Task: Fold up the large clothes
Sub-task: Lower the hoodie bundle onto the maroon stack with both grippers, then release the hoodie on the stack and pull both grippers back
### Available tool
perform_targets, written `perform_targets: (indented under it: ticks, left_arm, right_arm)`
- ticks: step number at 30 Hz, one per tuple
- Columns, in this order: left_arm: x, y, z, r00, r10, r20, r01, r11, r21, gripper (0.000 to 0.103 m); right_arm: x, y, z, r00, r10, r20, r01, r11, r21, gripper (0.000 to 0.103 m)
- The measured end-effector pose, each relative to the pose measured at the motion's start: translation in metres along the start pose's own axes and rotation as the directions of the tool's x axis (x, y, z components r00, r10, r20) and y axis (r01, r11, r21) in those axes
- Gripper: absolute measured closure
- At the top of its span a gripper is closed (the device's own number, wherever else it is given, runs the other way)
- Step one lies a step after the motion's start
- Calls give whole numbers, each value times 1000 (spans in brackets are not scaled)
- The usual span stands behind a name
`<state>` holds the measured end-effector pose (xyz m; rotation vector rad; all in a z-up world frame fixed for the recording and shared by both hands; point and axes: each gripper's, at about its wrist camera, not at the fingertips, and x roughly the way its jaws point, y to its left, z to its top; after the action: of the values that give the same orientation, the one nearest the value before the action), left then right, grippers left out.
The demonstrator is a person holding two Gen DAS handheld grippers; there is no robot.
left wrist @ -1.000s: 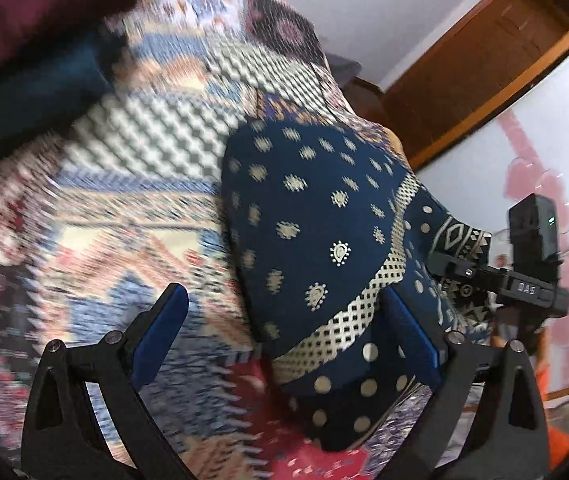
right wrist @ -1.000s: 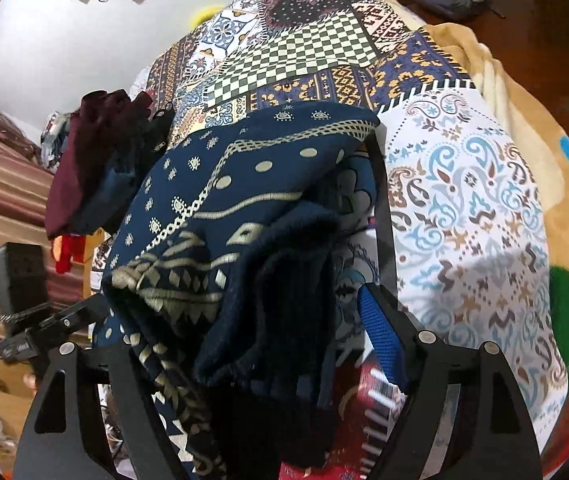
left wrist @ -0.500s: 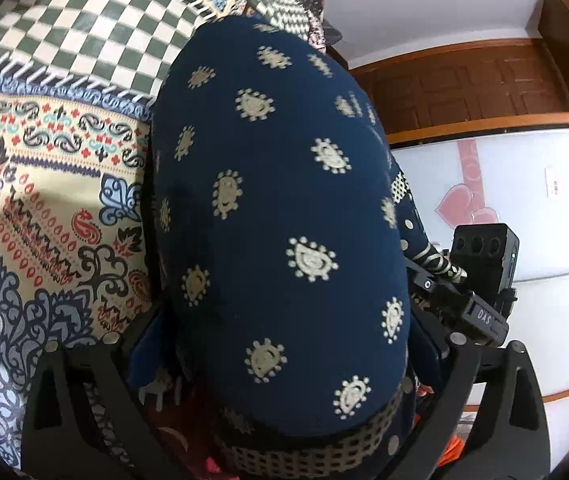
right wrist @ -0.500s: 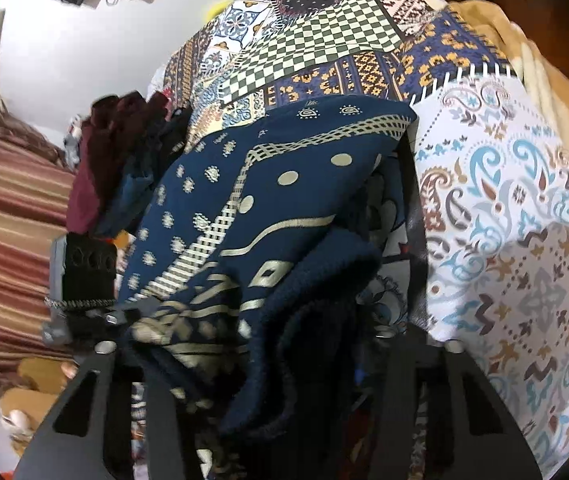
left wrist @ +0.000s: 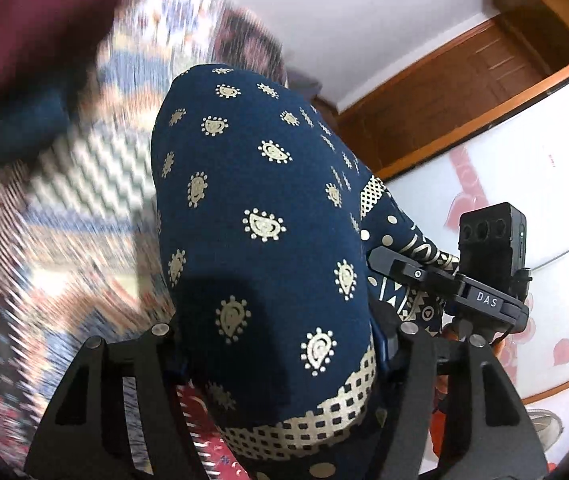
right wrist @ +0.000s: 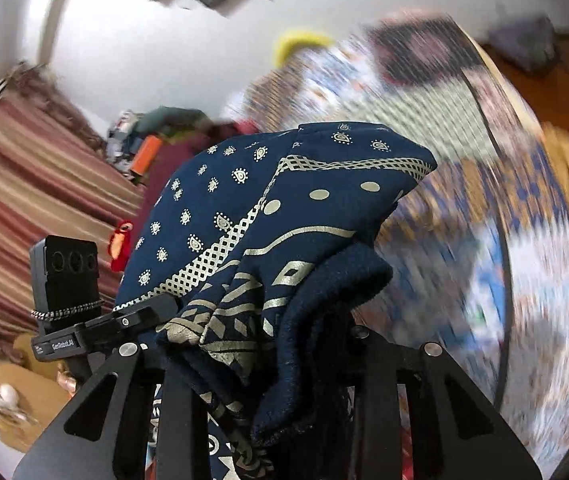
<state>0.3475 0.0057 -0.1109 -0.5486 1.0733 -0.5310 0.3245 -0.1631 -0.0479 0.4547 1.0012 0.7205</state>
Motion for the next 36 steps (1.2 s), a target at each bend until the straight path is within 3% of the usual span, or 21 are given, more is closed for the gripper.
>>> perform_targets:
  ticks: [3, 8, 15, 18, 21, 22, 25, 27, 31, 33, 36]
  left_arm:
    - [-54, -15, 27, 993, 17, 117, -24, 998, 57, 39]
    - [-137, -26, 74, 958, 41, 282, -79, 989, 127, 39]
    - [-218, 13, 139, 908, 90, 410, -156, 979, 130, 38]
    - [-225, 56, 164, 902, 130, 412, -184, 978, 95, 37]
    - [-203, 115, 176, 912, 183, 367, -213, 976, 45, 35]
    - [-191, 141, 176, 915, 216, 341, -237, 971, 22, 35]
    - [-152, 208, 170, 923, 313, 222, -298, 950, -99, 33]
    - [-136, 239, 158, 937, 278, 213, -252, 957, -141, 30]
    - [-141, 231, 150, 928, 277, 249, -264, 961, -83, 25]
    - [-152, 230, 145, 913, 330, 240, -320, 944, -78, 21]
    - [-160, 214, 136, 875, 407, 262, -402, 912, -76, 21]
  right_arm:
    - [-4, 45, 29, 998, 29, 63, -23, 996, -86, 76]
    - [9, 124, 79, 987, 85, 139, -53, 975, -218, 76]
    - [87, 190, 135, 974, 174, 148, -123, 945, -304, 76]
    - [140, 187, 143, 979, 170, 113, -130, 947, -295, 75]
    - [204, 169, 139, 992, 115, 56, -94, 954, -283, 73]
    - [236, 158, 132, 997, 71, -6, -70, 962, -264, 72]
    - [285, 133, 119, 995, -68, -78, 45, 960, -275, 67]
    - [282, 130, 109, 997, -59, -49, 42, 954, -298, 65]
    - [265, 138, 112, 992, -108, -59, 85, 949, -303, 57]
    - [258, 143, 113, 987, -156, -28, 140, 939, -313, 56]
    - [229, 148, 107, 978, -206, 39, 207, 922, -327, 55]
